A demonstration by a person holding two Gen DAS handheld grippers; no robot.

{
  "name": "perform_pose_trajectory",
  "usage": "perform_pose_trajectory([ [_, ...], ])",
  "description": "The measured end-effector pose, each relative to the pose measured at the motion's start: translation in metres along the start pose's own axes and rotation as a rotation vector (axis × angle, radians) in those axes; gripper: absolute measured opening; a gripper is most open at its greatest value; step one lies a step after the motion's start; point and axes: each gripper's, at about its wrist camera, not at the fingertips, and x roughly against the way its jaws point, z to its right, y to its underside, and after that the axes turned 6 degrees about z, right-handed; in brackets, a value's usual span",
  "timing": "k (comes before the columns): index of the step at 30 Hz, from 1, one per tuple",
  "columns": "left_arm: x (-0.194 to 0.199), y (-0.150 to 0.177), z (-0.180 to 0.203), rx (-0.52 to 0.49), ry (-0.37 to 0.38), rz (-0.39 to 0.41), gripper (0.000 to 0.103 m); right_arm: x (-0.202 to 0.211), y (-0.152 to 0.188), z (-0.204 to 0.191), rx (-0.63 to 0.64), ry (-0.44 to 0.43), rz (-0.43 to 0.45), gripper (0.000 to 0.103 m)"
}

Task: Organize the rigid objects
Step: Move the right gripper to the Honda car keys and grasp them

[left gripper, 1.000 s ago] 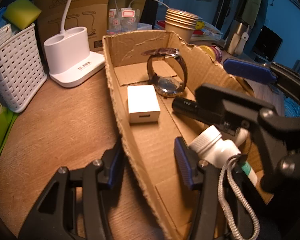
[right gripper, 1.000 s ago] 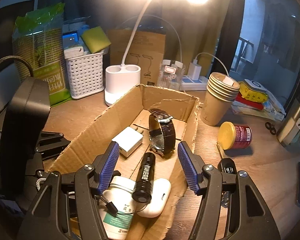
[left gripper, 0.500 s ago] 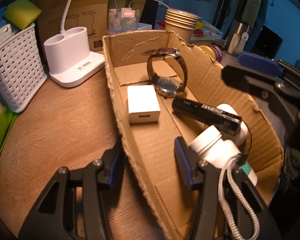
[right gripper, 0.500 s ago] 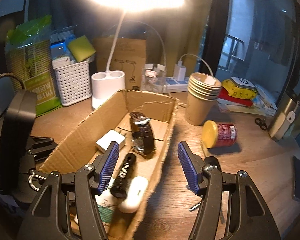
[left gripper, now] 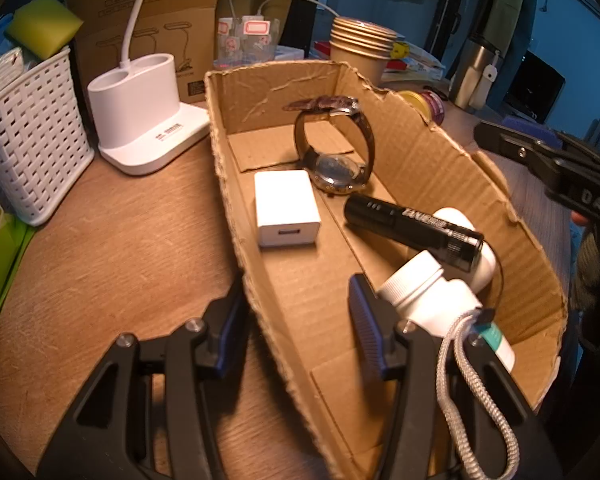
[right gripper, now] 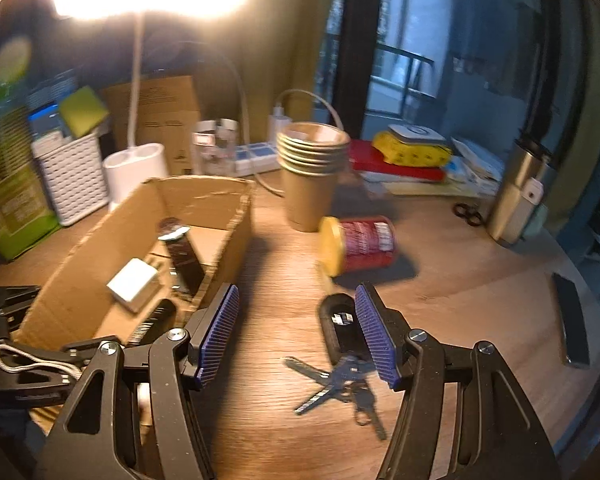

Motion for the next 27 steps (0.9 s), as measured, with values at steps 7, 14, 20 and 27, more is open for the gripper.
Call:
perform_pose_trajectory([
  [7,0.0,0.0,0.0,0.0,0.0,0.0,0.052,-0.012,0.009,0.028,-0.061,0.067,-0.038,0.064],
  [14,0.0,0.0,0.0,0.0,0.0,0.0,0.052,-0.026,0.019,0.041,-0.097,0.089,-0.079,0.064],
  [20,0.0,0.0,0.0,0.0,0.0,0.0,0.052,-0.04,0.027,0.043,-0.1,0.087,-0.119,0.064],
  [27,0.0,0.0,0.0,0.0,0.0,0.0,0.052,-0.049,0.03,0.045,-0.114,0.058,-0.137,0.064],
])
